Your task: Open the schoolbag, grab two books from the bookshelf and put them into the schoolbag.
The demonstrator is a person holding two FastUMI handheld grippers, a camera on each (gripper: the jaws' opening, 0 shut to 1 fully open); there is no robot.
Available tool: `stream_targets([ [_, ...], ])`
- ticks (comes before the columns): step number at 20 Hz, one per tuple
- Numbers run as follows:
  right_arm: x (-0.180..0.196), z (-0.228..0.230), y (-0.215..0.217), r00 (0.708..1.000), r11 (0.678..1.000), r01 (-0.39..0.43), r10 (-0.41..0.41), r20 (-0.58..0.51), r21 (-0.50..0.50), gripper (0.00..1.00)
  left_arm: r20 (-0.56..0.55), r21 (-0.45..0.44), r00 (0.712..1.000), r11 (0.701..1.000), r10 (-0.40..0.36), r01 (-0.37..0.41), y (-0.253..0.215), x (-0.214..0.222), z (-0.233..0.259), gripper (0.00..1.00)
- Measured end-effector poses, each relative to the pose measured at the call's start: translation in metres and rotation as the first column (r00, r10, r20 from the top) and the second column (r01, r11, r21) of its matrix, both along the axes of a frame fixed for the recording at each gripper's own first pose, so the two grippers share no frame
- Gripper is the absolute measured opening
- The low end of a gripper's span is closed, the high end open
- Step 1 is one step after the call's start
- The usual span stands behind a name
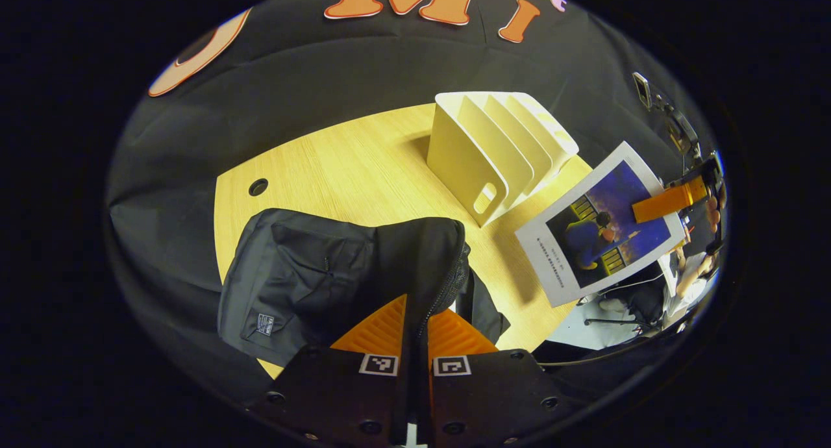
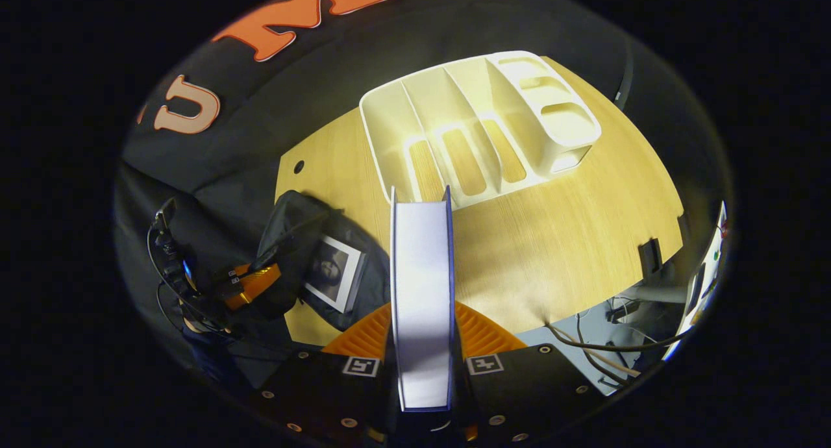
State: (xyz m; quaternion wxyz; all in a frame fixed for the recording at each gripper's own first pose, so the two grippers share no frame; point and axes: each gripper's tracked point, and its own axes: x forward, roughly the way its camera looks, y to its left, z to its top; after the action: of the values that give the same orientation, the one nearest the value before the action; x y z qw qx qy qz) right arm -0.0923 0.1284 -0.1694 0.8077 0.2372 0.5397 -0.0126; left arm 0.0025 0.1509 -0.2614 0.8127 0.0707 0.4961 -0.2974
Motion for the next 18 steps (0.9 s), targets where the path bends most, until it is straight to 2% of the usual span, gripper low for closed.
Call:
stream_targets([
  [8,0.009,0.005,0.033,0.987,0.969,0.074,-0.105,0.121,0.236,0.33,0.004,-0.018,1.0,1.0,0.001,-0.001,0.006,0.005,0.009,0.06],
  [15,0.025,-0.021,0.09,0.972,0.898,0.106,-0.184,0.145,0.426,0.33,0.004,-0.028,1.0,0.999,0.022,-0.022,0.009,0.008,0.015,0.06],
  [18,0.034,-0.025,0.115,0.967,0.871,0.075,-0.182,0.177,0.485,0.33,0.002,-0.034,1.0,0.999,0.031,-0.031,0.009,0.01,0.019,0.06],
])
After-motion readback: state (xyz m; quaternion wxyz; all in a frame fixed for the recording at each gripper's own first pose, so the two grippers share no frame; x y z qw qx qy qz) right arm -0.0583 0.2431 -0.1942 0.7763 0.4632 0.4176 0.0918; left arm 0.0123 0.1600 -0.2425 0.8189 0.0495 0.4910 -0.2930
